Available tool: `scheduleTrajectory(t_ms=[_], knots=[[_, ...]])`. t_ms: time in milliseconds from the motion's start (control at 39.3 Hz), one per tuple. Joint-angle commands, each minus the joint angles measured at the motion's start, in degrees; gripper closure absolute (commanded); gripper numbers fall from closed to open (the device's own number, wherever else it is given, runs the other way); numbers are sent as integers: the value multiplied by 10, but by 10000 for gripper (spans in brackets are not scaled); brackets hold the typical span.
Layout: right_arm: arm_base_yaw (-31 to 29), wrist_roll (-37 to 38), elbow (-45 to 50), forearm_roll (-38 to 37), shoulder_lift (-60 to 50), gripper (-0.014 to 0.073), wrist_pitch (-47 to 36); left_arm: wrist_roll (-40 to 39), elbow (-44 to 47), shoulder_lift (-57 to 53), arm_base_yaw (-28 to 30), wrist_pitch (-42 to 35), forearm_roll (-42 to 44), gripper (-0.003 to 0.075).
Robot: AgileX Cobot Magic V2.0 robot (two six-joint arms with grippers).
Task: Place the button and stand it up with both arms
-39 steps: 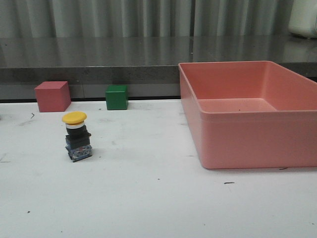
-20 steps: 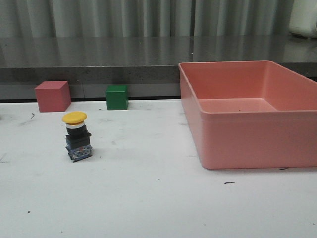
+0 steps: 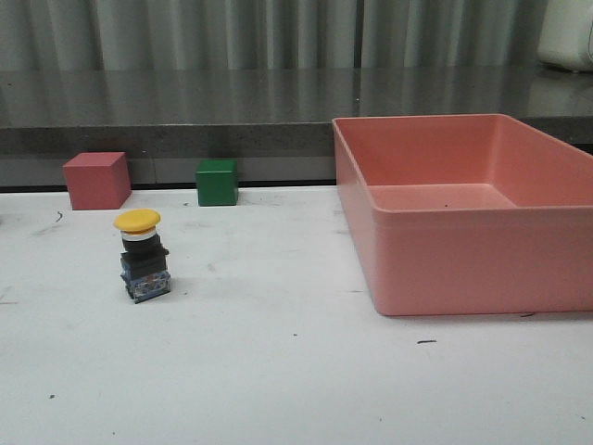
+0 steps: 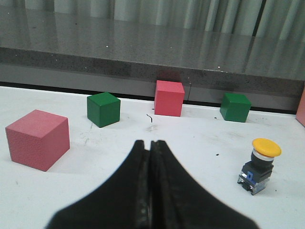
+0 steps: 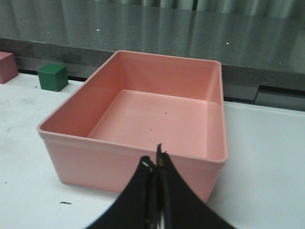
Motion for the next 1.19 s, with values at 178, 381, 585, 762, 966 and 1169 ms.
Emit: scheduleTrajectory(t_ms=[178,381,585,762,966,1169], knots=[[-75,-27,70,53,-86,664,-58,0,9,-13,1,-54,-5,740],[-76,-27,80,60,-144,664,-22,0,9,-13,1,-54,-5,740],[-81,-27,80,61,-156,664,-25,0,9,-12,1,-54,-5,740],[-81,-27,79,61,-156,664,-24,0,9,-12,1,-54,-5,740],[-81,-27,79,61,-156,664,-24,0,9,-12,1,-54,-5,740],[-81,-27,79,61,-156,664,-24,0,9,-12,1,-54,-5,740]])
